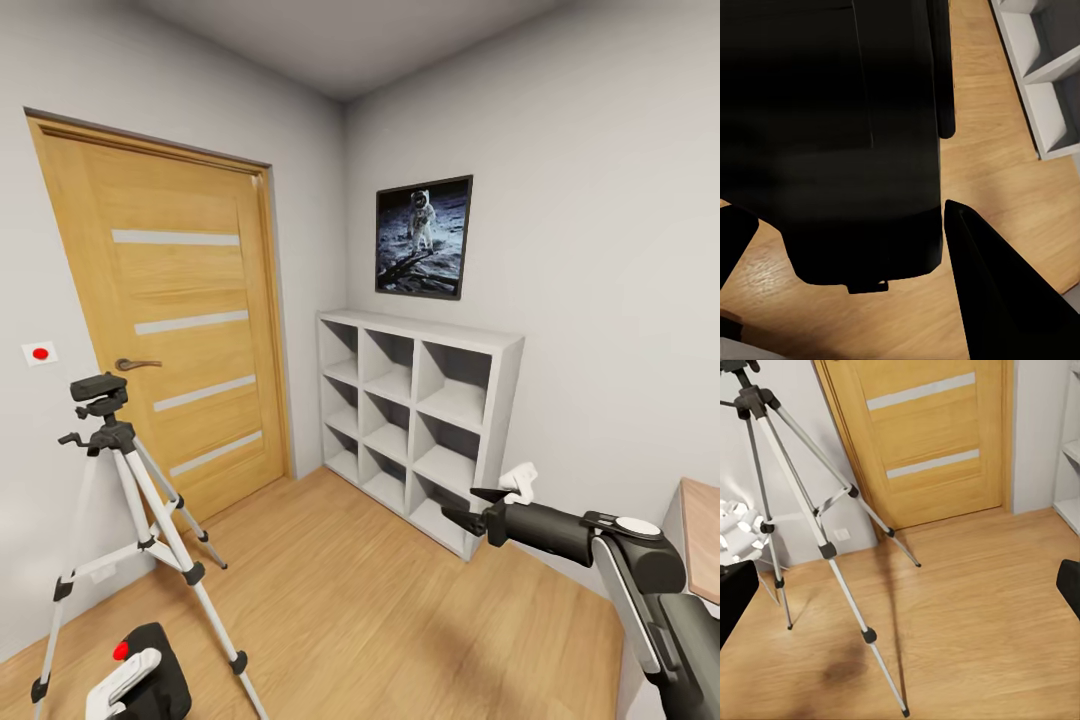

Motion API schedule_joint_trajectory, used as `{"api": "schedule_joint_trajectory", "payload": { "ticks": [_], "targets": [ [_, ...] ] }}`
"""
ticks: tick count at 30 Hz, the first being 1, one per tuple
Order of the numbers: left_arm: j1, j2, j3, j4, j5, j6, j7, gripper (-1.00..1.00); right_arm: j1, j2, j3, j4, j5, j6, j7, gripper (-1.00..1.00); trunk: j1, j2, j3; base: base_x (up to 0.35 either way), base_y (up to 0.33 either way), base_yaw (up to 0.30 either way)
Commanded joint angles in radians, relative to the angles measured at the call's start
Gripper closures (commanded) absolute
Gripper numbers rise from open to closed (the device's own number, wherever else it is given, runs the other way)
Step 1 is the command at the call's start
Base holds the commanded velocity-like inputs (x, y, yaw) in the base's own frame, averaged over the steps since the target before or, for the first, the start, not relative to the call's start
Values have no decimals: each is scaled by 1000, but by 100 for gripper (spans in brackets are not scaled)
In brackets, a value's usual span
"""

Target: Attach the digital camera to the camera tripod in the bedroom.

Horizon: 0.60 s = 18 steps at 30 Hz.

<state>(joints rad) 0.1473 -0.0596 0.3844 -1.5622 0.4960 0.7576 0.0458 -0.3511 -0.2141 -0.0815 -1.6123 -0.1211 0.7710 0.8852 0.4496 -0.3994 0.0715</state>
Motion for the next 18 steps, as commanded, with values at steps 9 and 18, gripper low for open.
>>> {"api": "schedule_joint_trajectory", "payload": {
  "ticks": [9, 18],
  "targets": [
    [10, 5, 6, 32, 8, -16, 3, 100, 0, 1, 2, 0, -6, 7, 1, -100, 0, -1, 0, 0, 0, 0],
    [22, 6, 4, 40, 9, -37, -1, 100, 0, 0, 6, 0, -6, 7, -2, -100, 0, -1, 1, 0, 0, 28]
  ]
}}
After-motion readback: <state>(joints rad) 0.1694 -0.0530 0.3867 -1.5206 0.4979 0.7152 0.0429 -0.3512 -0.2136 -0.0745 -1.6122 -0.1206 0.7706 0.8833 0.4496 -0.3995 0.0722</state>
